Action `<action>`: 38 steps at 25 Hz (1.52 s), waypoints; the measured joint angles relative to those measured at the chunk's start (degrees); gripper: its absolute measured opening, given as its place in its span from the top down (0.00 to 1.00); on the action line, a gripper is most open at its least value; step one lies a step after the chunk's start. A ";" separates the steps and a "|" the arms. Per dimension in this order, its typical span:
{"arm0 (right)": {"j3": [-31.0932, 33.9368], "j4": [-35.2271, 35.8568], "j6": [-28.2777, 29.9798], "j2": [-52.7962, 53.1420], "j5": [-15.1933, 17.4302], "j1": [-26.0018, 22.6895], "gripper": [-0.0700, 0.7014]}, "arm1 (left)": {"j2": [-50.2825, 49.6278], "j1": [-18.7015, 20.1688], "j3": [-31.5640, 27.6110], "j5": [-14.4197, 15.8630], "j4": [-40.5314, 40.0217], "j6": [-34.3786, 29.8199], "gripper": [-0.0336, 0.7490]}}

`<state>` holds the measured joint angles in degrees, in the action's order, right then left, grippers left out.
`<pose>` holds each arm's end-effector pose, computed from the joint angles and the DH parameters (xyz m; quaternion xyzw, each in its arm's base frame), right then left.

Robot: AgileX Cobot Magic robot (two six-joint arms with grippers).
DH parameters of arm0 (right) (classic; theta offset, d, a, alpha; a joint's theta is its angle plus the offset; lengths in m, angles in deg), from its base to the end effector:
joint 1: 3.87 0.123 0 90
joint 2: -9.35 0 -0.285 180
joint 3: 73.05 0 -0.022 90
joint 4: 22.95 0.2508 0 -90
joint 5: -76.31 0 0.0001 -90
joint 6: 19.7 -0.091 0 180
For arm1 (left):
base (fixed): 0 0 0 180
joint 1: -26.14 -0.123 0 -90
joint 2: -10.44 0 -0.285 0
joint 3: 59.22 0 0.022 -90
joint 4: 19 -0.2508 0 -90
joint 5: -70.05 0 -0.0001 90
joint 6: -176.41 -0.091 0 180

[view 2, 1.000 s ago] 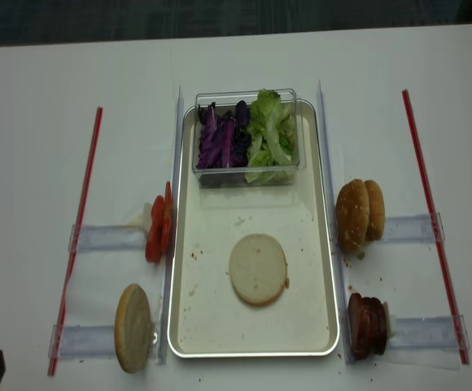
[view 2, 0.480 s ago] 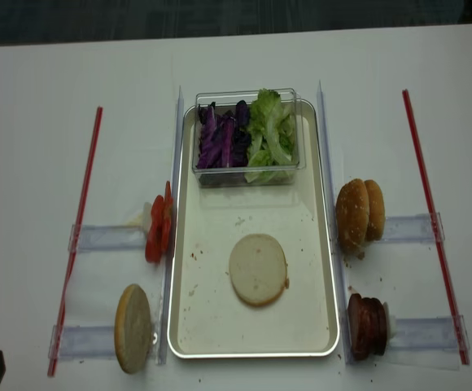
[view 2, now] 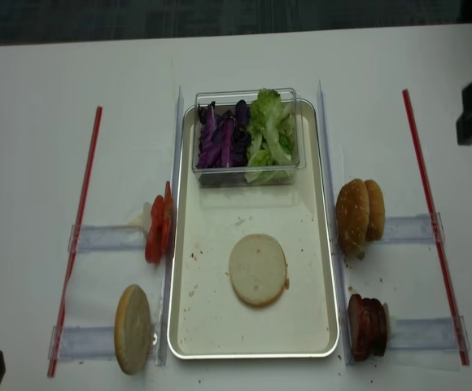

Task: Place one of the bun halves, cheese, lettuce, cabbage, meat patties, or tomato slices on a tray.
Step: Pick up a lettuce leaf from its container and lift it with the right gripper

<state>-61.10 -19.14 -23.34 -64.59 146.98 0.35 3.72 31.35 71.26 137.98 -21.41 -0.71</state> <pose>0.2049 0.0208 0.3535 -0.0006 0.9786 0.0468 0.2003 -0.0112 0.0046 0.2629 0.0158 0.8833 -0.0121 0.4684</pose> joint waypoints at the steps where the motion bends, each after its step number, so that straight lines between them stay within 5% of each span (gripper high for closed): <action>1: -1.34 0.00 0.00 -1.74 -0.11 0.00 0.12 | 0.00 0.00 0.00 0.00 0.00 0.00 0.58; 23: -24.46 -0.10 0.27 -31.48 -0.67 0.00 0.12 | 0.00 0.00 0.00 0.00 0.00 0.00 0.58; 38: -27.48 2.43 -0.08 -36.28 0.28 0.35 0.12 | 0.00 0.00 0.00 0.00 0.00 0.00 0.58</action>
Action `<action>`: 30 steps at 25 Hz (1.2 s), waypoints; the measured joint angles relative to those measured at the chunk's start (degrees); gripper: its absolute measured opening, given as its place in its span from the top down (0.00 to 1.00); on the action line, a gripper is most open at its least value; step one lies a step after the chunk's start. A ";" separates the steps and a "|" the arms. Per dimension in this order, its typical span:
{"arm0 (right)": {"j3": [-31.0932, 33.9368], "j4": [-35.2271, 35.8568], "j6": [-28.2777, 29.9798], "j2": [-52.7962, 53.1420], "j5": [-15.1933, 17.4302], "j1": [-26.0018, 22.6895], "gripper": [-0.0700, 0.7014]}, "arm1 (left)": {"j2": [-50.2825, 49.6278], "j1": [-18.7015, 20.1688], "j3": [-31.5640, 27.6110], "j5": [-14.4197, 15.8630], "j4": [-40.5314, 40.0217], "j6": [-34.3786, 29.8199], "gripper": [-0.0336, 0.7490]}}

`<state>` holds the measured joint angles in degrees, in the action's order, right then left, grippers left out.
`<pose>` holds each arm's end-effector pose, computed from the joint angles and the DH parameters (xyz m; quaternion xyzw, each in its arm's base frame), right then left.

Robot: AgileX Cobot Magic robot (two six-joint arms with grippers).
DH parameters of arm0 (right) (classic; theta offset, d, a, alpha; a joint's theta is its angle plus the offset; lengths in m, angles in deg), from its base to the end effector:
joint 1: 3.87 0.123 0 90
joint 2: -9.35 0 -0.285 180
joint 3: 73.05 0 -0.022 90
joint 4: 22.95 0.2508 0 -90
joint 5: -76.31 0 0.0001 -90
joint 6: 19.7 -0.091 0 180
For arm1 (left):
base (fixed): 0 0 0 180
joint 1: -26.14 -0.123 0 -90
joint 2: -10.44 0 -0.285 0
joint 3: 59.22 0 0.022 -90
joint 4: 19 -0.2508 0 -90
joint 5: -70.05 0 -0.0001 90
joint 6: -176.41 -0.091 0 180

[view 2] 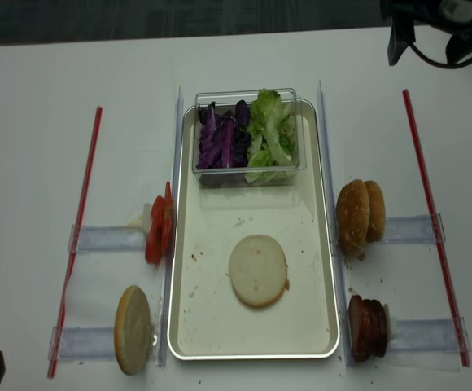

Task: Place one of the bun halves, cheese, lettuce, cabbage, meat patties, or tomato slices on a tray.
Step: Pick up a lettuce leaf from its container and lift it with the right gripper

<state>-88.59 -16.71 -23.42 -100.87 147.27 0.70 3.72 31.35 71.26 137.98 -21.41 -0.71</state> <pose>0.3708 0.0390 0.3042 0.0038 0.9907 0.0621 0.1206 -0.0112 0.0046 0.2629 0.0158 0.8833 -0.0121 0.4684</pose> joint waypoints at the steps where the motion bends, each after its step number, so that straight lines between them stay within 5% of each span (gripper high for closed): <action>1: 0.00 0.22 -0.13 -0.31 0.00 0.25 0.12 | 0.00 0.00 0.00 0.00 0.00 0.00 0.58; 17: -15.58 -1.05 -6.50 -13.47 0.15 16.11 0.12 | 0.00 0.00 0.00 0.00 0.00 0.00 0.58; 30: -20.52 1.28 -8.54 -21.85 0.02 22.11 0.12 | 0.00 0.00 0.00 0.00 0.00 0.00 0.58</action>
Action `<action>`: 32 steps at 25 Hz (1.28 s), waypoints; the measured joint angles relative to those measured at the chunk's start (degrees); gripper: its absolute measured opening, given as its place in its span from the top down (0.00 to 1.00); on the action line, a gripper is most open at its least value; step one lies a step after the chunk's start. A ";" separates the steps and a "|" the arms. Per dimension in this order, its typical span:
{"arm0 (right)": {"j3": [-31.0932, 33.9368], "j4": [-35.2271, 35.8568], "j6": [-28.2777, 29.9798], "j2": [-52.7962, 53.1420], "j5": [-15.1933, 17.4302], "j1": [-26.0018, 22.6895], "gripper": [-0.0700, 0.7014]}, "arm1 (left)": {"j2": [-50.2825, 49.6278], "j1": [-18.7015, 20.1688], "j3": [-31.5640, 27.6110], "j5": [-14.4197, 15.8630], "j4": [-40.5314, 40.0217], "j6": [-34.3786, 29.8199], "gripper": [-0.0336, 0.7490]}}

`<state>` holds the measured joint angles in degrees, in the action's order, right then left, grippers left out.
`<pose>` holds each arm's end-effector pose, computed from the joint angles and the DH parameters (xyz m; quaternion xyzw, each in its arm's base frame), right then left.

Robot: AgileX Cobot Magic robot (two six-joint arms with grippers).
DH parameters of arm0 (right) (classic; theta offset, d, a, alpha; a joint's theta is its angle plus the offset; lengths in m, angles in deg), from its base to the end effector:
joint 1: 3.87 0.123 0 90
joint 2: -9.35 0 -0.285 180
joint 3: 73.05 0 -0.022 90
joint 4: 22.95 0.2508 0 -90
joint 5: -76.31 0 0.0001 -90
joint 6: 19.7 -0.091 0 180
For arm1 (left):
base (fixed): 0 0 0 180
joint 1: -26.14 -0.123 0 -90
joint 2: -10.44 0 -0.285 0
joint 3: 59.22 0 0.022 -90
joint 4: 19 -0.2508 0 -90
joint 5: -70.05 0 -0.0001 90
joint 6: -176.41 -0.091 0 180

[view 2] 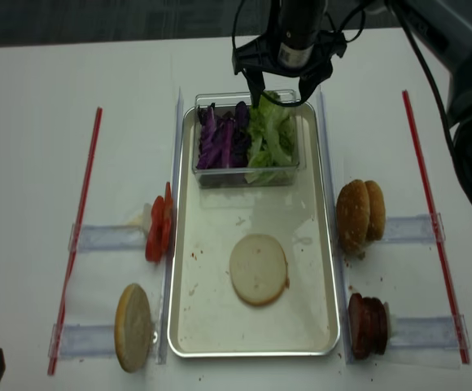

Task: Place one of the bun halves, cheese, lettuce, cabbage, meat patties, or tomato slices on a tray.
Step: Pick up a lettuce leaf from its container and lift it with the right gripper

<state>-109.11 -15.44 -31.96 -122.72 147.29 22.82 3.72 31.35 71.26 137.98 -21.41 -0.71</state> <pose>0.4088 0.2181 0.2422 -0.1104 0.9854 0.0980 0.0853 -0.0112 0.0046 0.2629 0.0158 0.8833 -0.0121 0.4684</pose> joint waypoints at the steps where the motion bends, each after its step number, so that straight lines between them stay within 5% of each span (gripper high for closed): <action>1: 0.00 0.01 0.00 -0.42 0.00 0.29 0.12 | 0.00 0.00 0.00 0.00 0.00 0.00 0.58; 32: -0.13 1.86 1.35 -8.52 -2.72 1.12 0.24 | 0.00 0.00 0.00 0.00 0.00 0.00 0.58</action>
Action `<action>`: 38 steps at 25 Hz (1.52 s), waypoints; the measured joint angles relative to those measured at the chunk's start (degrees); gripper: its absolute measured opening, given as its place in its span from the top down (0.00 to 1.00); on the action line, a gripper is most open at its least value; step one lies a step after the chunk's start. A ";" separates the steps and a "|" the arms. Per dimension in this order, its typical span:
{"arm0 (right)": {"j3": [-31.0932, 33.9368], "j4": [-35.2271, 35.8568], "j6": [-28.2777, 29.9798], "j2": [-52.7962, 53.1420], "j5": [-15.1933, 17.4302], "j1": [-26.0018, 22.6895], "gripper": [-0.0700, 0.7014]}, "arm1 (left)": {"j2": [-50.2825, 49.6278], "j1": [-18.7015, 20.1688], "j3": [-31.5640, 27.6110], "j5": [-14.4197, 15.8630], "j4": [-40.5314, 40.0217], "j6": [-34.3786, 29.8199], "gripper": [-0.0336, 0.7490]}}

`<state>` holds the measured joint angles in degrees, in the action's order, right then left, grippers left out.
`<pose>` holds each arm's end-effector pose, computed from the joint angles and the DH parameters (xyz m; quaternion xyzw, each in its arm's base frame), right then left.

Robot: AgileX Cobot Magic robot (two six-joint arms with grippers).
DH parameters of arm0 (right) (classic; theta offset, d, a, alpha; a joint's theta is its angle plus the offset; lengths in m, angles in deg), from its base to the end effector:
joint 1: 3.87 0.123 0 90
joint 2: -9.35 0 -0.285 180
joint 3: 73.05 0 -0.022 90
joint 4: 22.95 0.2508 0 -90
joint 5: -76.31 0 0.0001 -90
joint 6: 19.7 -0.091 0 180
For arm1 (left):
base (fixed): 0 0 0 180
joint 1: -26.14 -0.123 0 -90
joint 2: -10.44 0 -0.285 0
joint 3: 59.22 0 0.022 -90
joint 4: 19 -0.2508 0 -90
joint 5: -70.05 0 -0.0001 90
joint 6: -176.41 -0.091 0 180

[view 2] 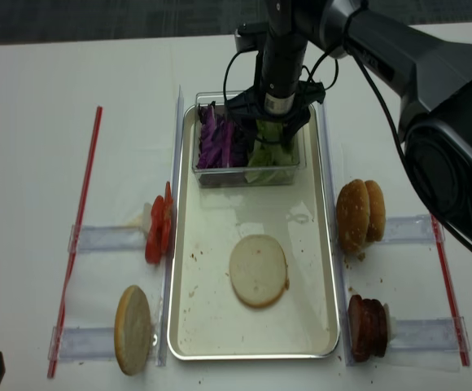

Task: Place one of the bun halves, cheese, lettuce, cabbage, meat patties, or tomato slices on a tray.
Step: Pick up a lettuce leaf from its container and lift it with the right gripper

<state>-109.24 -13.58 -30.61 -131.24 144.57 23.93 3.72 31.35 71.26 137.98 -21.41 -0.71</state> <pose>0.4185 0.2362 0.1737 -0.1210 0.9876 0.0944 0.0345 -0.0112 0.0046 0.2629 0.0158 0.8833 -0.0121 0.4684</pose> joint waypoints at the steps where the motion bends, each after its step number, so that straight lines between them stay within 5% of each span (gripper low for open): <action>1: 0.00 -0.13 0.00 0.00 0.00 0.00 0.26 | 0.00 0.00 0.00 0.00 0.00 0.00 0.58; 8: 0.00 -1.40 0.00 0.00 0.10 0.00 0.45 | 0.00 0.00 0.00 0.00 0.00 0.00 0.58; 17: 0.00 -1.73 0.00 -1.14 1.44 0.00 0.55 | 0.00 0.00 0.00 0.00 0.00 0.00 0.58; 27: 0.00 -2.05 0.58 -1.14 1.67 0.00 0.83 | 0.00 0.00 0.00 0.00 0.00 0.00 0.58; 38: 0.00 -2.28 0.93 -0.51 1.67 0.00 0.86 | 0.00 0.00 0.00 0.00 0.00 0.00 0.58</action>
<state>-109.24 -15.86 -29.68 -131.75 146.24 23.93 3.72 31.35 71.26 137.98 -21.41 -0.71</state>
